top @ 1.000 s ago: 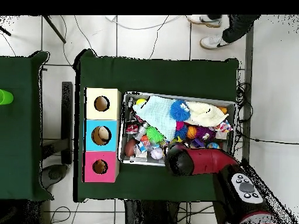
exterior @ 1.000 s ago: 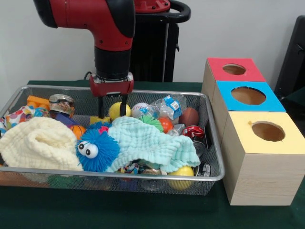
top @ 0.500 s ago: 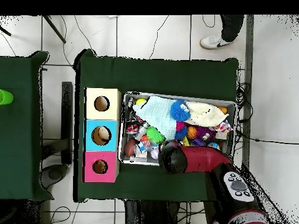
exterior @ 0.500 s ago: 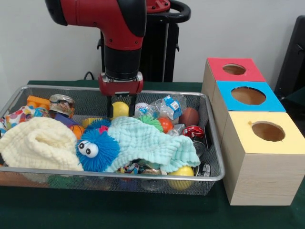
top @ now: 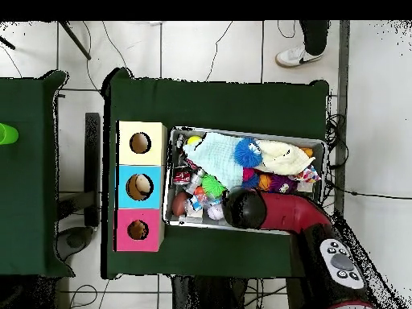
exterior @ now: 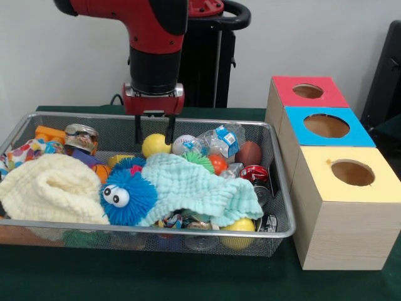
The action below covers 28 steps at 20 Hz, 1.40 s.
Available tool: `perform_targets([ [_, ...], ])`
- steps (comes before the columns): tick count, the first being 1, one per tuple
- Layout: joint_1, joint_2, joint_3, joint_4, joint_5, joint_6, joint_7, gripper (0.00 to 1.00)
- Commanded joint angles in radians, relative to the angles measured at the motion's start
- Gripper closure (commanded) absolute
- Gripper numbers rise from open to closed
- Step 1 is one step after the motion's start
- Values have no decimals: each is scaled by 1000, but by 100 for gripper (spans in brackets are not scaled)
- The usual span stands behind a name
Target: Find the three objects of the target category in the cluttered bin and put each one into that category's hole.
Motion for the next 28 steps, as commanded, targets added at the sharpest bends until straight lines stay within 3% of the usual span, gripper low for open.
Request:
perform_targets([
  [1, 12, -32, 61, -169, 75, 174, 74, 0],
  [5, 58, -3, 27, -192, 8, 97, 95, 0],
  [9, 148, 42, -62, -179, -35, -52, 215, 0],
  [12, 197, 58, -110, -161, -31, -126, 249, 0],
  [17, 248, 74, -161, -151, 9, -169, 245, 0],
  [23, 246, 89, -162, -120, 50, -226, 231, 0],
  [28, 161, 117, -100, -70, 48, -284, 201, 0],
])
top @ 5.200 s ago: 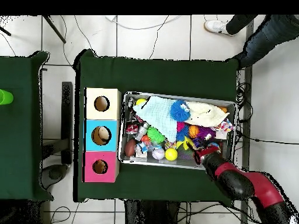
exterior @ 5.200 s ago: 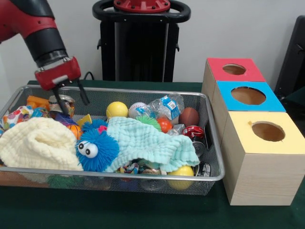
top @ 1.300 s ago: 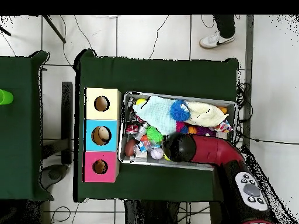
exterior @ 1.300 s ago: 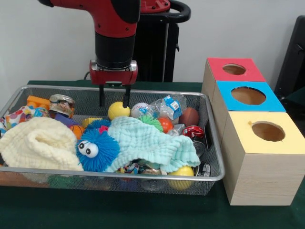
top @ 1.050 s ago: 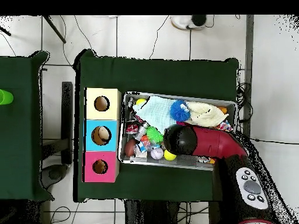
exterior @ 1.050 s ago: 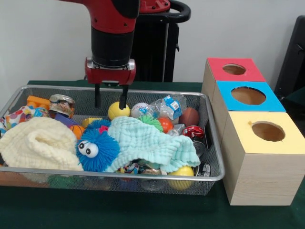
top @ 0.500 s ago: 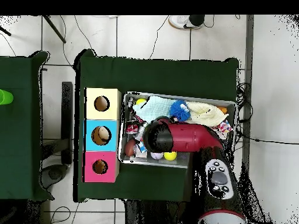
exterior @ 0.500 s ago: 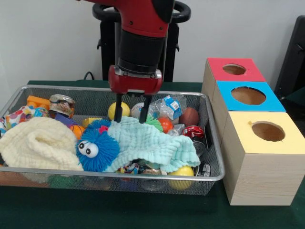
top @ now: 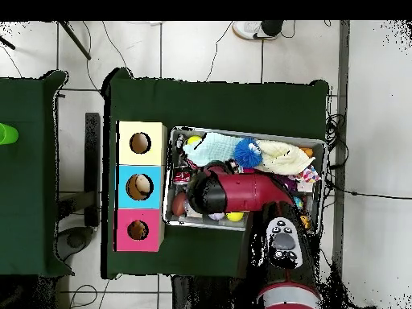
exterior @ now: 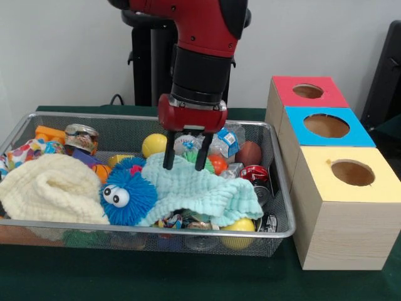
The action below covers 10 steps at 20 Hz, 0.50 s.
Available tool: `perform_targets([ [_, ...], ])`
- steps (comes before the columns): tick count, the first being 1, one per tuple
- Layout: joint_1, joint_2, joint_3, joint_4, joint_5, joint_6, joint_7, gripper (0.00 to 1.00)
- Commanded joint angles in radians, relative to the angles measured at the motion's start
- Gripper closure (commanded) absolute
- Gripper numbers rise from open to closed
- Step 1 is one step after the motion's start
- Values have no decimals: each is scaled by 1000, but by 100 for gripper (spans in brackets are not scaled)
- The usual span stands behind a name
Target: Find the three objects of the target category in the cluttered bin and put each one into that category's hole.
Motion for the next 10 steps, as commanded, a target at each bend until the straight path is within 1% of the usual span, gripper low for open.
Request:
perform_targets([
  [1, -102, 76, 46, 63, 27, -95, 193, 0],
  [5, -103, 122, 34, 48, 10, -133, 187, 0],
  [10, -98, 194, 16, 27, -7, -228, 195, 0],
])
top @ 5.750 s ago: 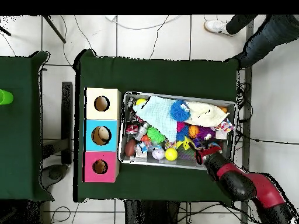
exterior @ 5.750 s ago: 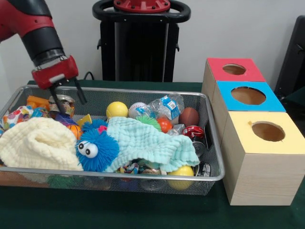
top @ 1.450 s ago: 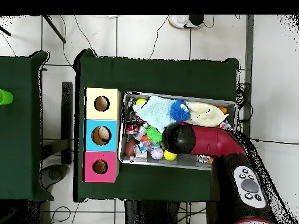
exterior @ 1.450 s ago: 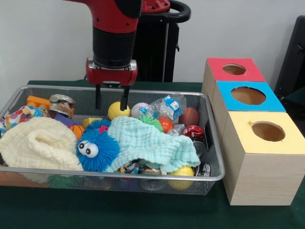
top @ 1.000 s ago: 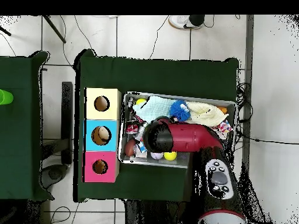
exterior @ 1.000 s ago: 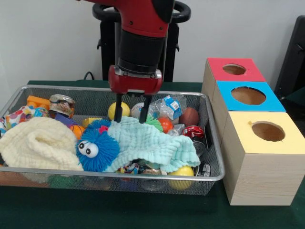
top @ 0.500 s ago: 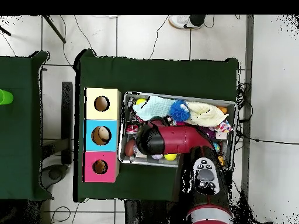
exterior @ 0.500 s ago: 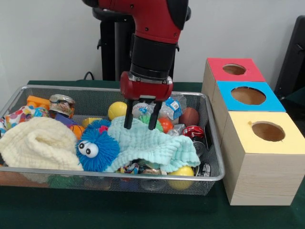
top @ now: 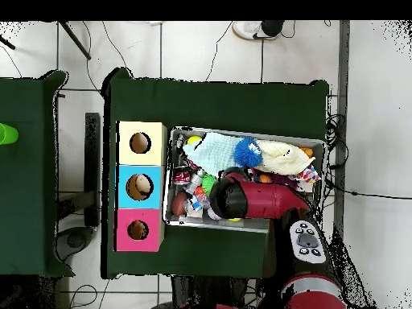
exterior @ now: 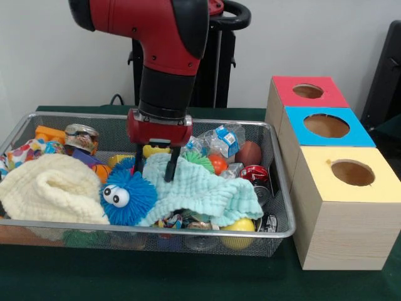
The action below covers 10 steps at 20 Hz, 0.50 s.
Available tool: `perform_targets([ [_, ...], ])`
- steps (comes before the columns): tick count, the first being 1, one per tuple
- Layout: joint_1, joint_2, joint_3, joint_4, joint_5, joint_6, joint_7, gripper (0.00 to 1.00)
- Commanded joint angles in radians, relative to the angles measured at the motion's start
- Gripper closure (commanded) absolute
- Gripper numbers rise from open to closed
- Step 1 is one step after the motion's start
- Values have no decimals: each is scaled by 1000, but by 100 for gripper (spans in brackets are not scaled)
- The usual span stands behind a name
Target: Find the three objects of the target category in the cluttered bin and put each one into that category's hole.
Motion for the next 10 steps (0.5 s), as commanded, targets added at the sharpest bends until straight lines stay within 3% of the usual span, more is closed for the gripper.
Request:
perform_targets([
  [1, -11, 128, 22, 12, -7, -140, 193, 0],
  [10, -2, 180, -3, 4, 16, -180, 184, 0],
])
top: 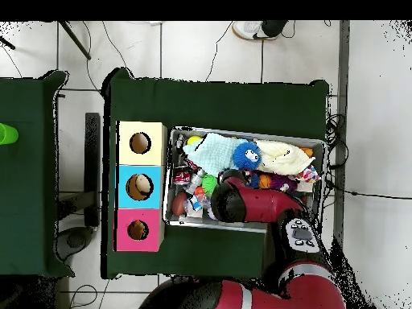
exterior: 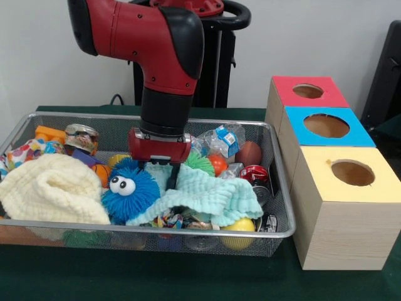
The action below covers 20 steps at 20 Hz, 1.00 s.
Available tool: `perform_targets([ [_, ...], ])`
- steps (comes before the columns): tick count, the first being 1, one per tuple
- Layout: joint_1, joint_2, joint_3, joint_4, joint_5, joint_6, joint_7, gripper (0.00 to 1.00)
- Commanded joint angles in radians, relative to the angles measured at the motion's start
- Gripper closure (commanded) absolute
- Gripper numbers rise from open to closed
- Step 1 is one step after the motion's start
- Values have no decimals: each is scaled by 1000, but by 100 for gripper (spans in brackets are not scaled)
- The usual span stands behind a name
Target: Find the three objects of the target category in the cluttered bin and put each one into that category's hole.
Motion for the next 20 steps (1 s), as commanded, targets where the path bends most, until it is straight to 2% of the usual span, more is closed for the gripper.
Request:
perform_targets([
  [1, 3, 97, 7, 7, 21, -23, 184, 0],
  [7, -10, 99, 18, 31, -13, -112, 179, 0],
  [13, -14, 92, 20, 39, -21, -117, 169, 0],
  [14, -18, 91, 24, 40, -22, -114, 168, 100],
  [20, -21, 91, 29, 41, -21, -114, 169, 100],
])
